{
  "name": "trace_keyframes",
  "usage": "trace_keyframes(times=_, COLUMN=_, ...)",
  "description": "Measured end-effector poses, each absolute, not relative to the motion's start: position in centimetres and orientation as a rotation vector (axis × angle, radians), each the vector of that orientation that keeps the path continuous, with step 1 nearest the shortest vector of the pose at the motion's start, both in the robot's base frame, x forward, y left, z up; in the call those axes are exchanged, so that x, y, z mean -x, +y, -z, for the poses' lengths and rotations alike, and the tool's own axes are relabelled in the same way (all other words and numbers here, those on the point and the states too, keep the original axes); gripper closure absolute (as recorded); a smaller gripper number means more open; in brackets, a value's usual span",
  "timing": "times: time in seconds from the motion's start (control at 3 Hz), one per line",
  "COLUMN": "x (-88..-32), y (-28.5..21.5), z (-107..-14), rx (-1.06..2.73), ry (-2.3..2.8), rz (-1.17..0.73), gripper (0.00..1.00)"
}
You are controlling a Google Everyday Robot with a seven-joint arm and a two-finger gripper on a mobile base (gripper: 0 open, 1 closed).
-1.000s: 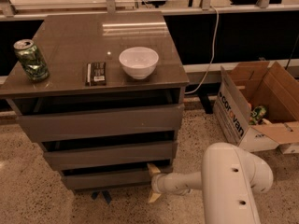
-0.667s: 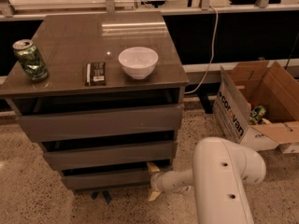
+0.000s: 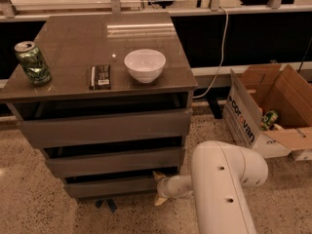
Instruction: Open bottom drawer
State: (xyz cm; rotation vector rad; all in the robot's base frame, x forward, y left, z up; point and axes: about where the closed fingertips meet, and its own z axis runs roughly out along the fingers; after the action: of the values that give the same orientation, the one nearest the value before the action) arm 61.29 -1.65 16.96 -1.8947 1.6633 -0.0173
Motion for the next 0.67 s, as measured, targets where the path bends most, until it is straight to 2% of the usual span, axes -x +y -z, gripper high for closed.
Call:
trace_keyframes(times=0.33, x=-61.56, y=-2.0, z=-16.51, rx=1.897, ry=1.679, rz=0.011, gripper=0.32)
trace_keyframes(times=0.67, x=-61.64, y=-2.17, z=-16.34, rx=1.905, ry=1.686, rz=0.007, gripper=0.33)
